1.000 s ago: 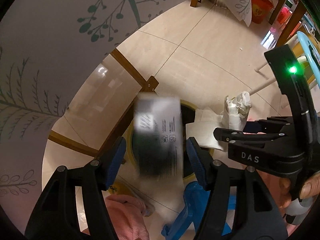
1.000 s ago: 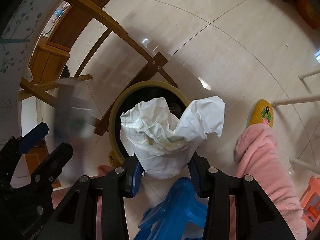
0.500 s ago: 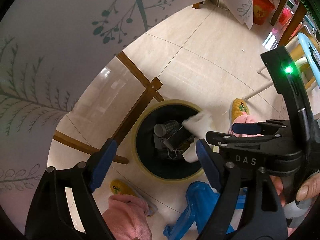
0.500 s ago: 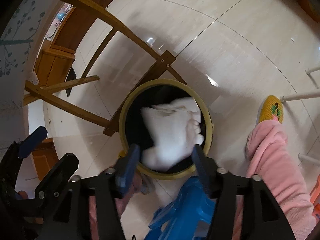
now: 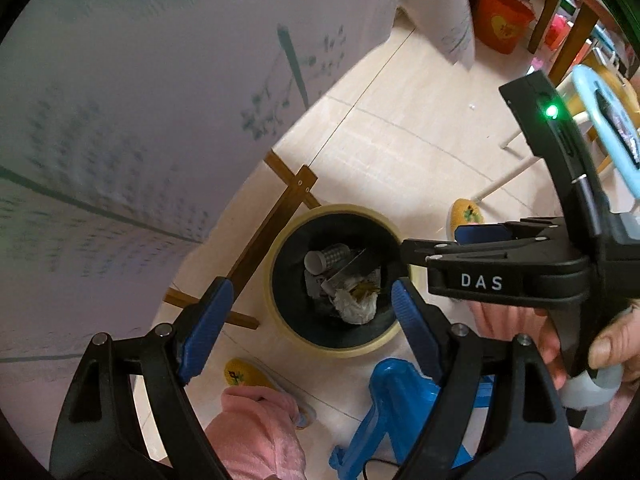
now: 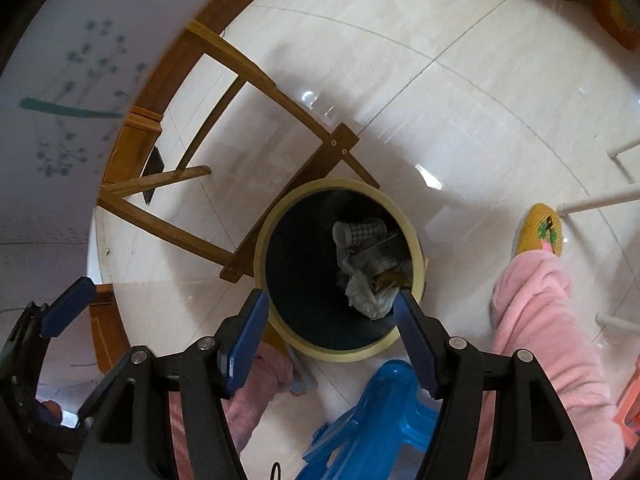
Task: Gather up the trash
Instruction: 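Move both tools back over the table toward the remaining wrappers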
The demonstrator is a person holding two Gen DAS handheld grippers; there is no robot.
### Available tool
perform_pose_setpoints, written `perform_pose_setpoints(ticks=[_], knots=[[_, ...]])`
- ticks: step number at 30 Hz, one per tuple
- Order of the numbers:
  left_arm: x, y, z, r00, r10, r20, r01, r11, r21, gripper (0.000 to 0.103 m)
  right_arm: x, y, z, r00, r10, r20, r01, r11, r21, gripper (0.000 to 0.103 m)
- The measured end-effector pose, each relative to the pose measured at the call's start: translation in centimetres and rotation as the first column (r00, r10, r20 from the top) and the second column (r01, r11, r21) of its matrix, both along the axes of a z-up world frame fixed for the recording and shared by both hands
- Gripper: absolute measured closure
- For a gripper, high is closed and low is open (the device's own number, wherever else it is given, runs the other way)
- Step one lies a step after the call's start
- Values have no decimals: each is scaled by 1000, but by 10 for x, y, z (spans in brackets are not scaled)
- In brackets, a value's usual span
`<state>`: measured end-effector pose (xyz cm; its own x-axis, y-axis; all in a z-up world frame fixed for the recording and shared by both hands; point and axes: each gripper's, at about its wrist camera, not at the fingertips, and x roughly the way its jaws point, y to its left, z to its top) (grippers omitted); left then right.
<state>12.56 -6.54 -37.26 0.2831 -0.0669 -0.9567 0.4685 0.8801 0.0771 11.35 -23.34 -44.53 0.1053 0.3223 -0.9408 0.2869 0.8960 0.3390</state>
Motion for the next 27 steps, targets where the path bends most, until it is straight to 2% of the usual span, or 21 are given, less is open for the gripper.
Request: perform_pose_setpoints(ticks=[6, 11, 16, 20, 25, 27], knots=[[-18, 0, 42, 999, -35, -2, 34, 996, -76, 24, -16, -13, 44, 1000, 0, 30, 1, 1000, -28, 37], [-37, 2, 81, 998, -50, 40, 54, 992, -118, 24, -33, -20, 86, 997, -11, 78, 15, 999, -47, 37], [-46, 11, 126, 994, -19, 112, 37, 986, -161, 24, -44, -23, 133, 989, -30, 145, 38, 998, -54, 37], [-49, 22, 154, 988, 16, 151, 13, 982, -186, 24, -44, -21, 172, 976, -52, 210, 58, 998, -26, 37], [-52, 39, 183, 983, 74, 168, -32, 970, -240, 24, -38, -18, 227, 944, -72, 322, 72, 997, 13, 37], [-53, 46, 199, 974, 100, 202, -46, 966, -254, 24, -34, -16, 247, 931, -65, 360, 62, 998, 21, 37]])
